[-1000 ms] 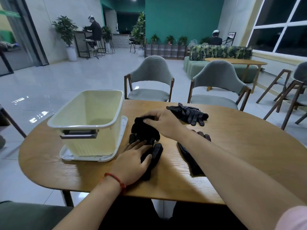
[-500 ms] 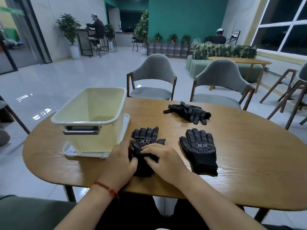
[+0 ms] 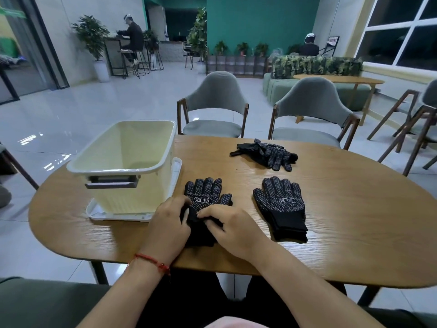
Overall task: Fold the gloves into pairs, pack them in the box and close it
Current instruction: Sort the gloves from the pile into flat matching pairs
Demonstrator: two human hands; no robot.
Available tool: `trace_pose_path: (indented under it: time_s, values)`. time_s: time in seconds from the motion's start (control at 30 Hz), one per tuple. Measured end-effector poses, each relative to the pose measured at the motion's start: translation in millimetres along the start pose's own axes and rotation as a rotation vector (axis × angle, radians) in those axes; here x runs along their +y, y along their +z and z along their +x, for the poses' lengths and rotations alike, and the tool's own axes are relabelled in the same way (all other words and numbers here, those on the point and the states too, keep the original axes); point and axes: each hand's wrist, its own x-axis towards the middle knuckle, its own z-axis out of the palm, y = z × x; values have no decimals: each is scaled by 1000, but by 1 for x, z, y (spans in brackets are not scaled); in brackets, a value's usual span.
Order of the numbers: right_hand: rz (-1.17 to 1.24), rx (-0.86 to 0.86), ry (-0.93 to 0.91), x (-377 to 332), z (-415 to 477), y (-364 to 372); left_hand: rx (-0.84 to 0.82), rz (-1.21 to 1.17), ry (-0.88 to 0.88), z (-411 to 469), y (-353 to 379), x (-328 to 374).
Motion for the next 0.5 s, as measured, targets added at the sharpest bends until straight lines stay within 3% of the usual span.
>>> trace_pose_path:
  time_s: [0.5]
  values:
    - [-18, -31, 2, -9, -3, -3, 33, -23, -46, 1, 5, -5]
